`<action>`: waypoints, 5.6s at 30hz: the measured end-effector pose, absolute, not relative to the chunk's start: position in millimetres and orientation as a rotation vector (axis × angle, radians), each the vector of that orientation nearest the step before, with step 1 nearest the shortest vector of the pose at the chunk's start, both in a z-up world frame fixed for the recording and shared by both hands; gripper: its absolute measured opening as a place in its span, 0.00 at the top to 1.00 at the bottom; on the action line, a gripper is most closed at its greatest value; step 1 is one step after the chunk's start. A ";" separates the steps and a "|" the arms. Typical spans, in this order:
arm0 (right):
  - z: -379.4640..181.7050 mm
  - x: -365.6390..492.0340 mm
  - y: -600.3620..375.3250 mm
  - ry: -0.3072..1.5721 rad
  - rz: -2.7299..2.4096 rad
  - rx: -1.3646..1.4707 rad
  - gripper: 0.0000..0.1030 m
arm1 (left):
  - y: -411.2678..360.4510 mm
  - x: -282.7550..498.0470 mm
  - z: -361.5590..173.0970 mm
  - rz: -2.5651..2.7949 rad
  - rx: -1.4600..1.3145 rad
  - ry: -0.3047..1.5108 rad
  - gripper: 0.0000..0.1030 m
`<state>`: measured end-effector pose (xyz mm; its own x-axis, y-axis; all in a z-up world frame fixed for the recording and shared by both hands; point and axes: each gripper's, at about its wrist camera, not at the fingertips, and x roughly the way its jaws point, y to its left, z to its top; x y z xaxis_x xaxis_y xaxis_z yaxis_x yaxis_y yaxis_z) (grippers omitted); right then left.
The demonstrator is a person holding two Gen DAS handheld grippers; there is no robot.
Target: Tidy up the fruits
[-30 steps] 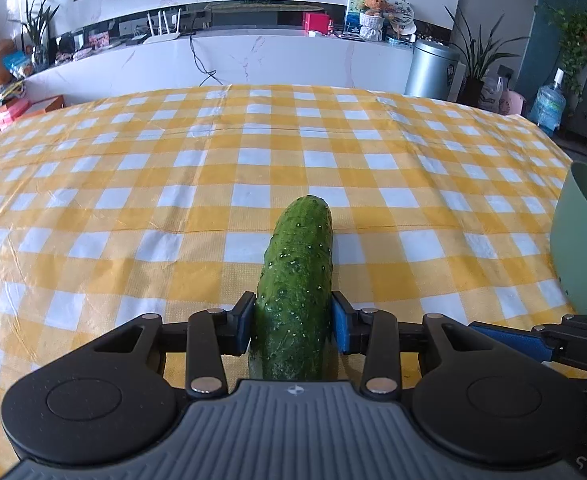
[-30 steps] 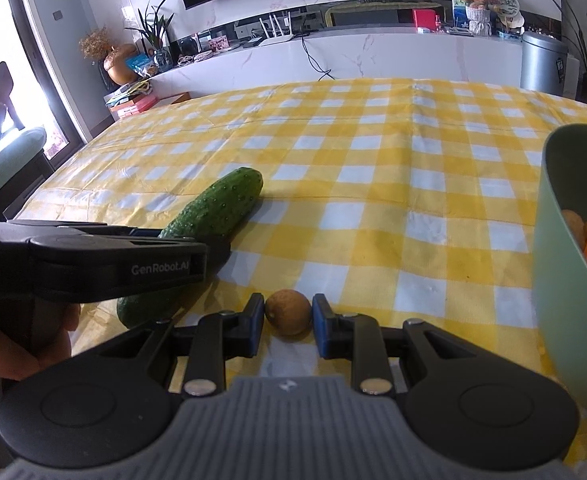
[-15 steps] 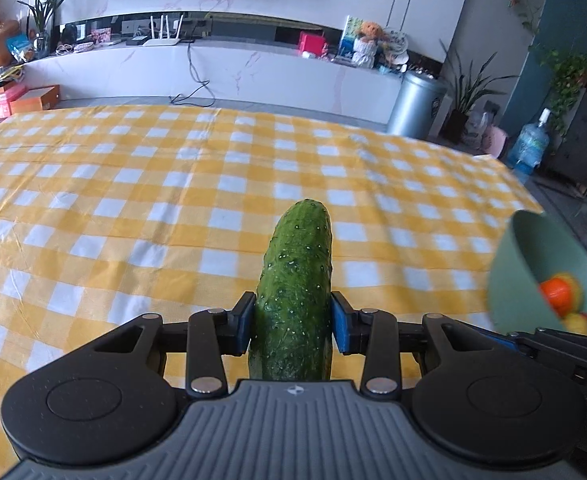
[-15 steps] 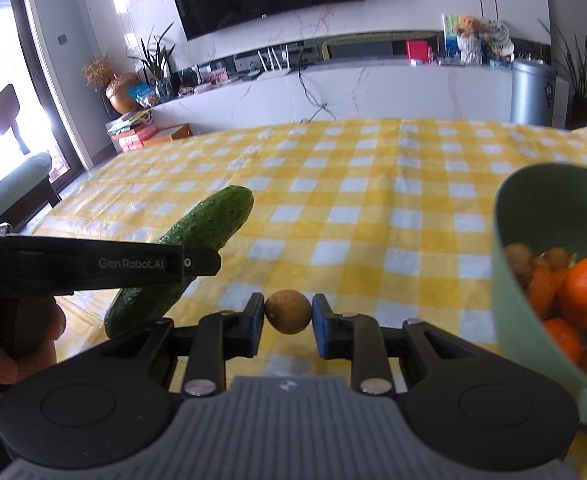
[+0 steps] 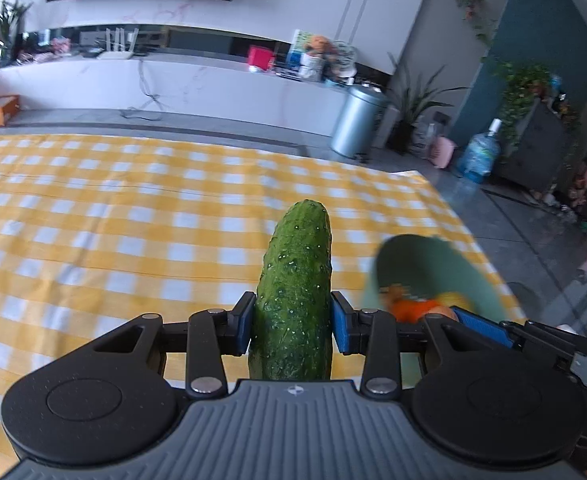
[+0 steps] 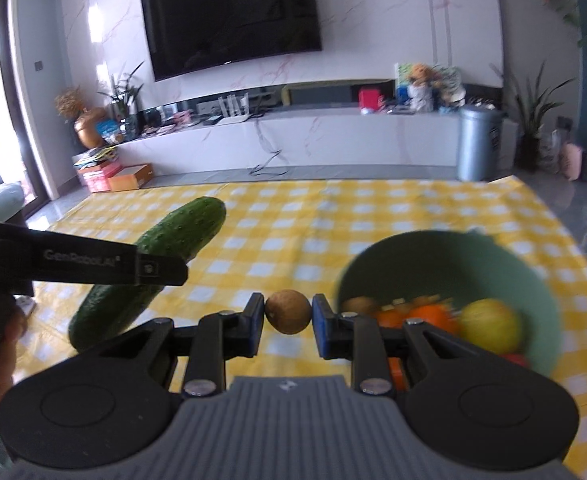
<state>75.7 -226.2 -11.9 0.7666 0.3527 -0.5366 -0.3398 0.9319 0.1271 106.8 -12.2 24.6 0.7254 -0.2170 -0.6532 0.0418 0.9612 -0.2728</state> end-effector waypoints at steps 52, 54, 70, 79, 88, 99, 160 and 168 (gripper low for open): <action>-43.5 136.7 -309.3 0.827 0.194 0.033 0.77 | -136.3 190.1 -14.3 -0.351 -0.163 1.004 0.57; -43.8 137.1 -309.4 0.826 0.190 0.031 0.77 | -135.9 189.1 -13.4 -0.359 -0.165 0.996 0.56; -42.7 132.9 -315.3 0.805 0.101 0.057 0.63 | -135.9 182.2 -5.0 -0.522 -0.307 0.975 0.50; -38.0 125.6 -322.8 0.758 0.047 0.087 0.54 | -124.4 172.3 1.1 -0.516 -0.333 0.958 0.50; -25.7 113.3 -327.7 0.674 0.051 0.113 0.42 | -116.5 146.1 26.5 -0.465 -0.251 0.888 0.50; -0.6 84.2 -310.1 0.573 0.115 0.066 0.36 | -97.9 104.5 59.2 -0.373 -0.118 0.759 0.49; -28.5 -1.4 -250.7 0.486 0.159 0.094 0.04 | -19.4 21.4 2.8 0.066 0.049 0.630 0.07; -28.8 -0.8 -250.7 0.488 0.157 0.091 0.04 | -18.9 21.6 3.1 0.065 0.048 0.630 0.07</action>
